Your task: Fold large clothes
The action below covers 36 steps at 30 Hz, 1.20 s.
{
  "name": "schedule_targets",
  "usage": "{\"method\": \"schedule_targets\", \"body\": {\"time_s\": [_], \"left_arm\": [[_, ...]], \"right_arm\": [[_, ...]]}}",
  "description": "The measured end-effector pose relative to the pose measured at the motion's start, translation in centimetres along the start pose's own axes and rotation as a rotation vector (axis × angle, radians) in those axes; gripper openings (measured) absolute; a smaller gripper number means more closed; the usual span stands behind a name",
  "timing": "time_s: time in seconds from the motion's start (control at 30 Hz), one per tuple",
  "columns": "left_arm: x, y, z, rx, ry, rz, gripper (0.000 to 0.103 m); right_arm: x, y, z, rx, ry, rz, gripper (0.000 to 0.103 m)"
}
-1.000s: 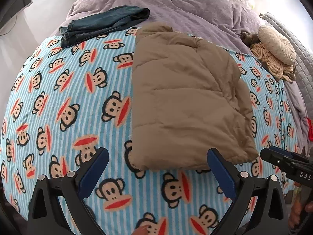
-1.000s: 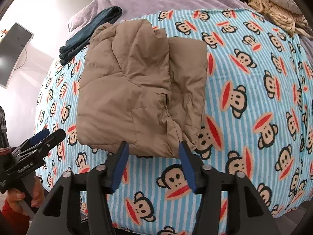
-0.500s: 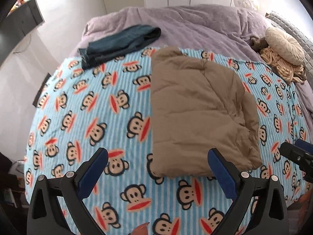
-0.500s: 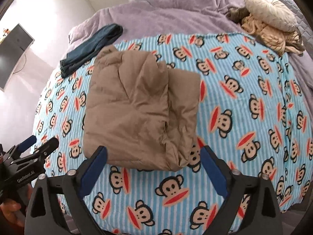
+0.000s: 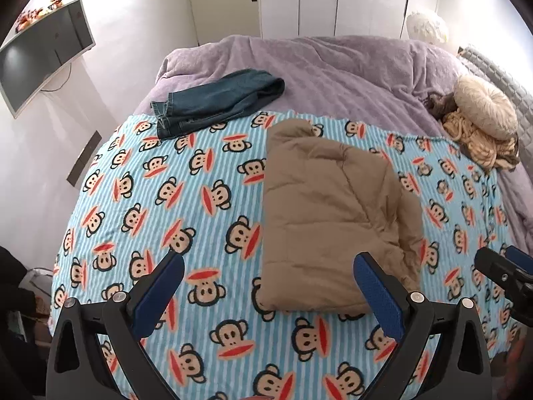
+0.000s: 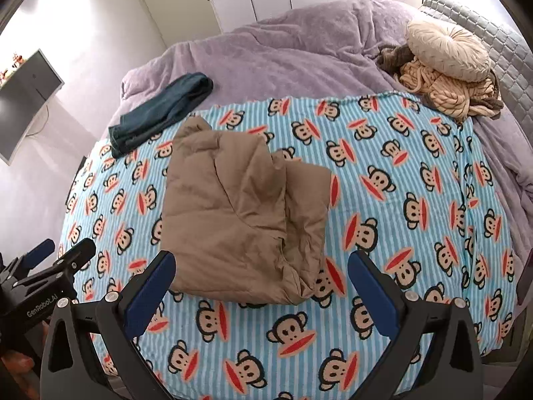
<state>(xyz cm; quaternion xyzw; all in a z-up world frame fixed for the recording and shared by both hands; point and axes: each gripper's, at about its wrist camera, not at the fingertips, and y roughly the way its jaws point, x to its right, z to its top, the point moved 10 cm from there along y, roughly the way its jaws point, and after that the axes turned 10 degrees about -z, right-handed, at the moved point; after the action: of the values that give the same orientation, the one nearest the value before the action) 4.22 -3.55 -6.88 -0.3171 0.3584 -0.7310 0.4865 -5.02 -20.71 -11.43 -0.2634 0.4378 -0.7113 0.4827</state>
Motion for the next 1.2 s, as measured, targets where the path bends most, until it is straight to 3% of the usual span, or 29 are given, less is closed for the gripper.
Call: {"method": "schedule_targets", "body": {"time_s": [0.27, 1.2], "left_arm": [[0.4, -1.2, 0.4, 0.017, 0.014, 0.013, 0.102], [0.2, -0.7, 1.3, 0.012, 0.017, 0.015, 0.102]], "right_arm": [[0.2, -1.1, 1.3, 0.039, -0.004, -0.026, 0.103], [-0.4, -0.7, 1.7, 0.032, -0.006, -0.028, 0.103]]}}
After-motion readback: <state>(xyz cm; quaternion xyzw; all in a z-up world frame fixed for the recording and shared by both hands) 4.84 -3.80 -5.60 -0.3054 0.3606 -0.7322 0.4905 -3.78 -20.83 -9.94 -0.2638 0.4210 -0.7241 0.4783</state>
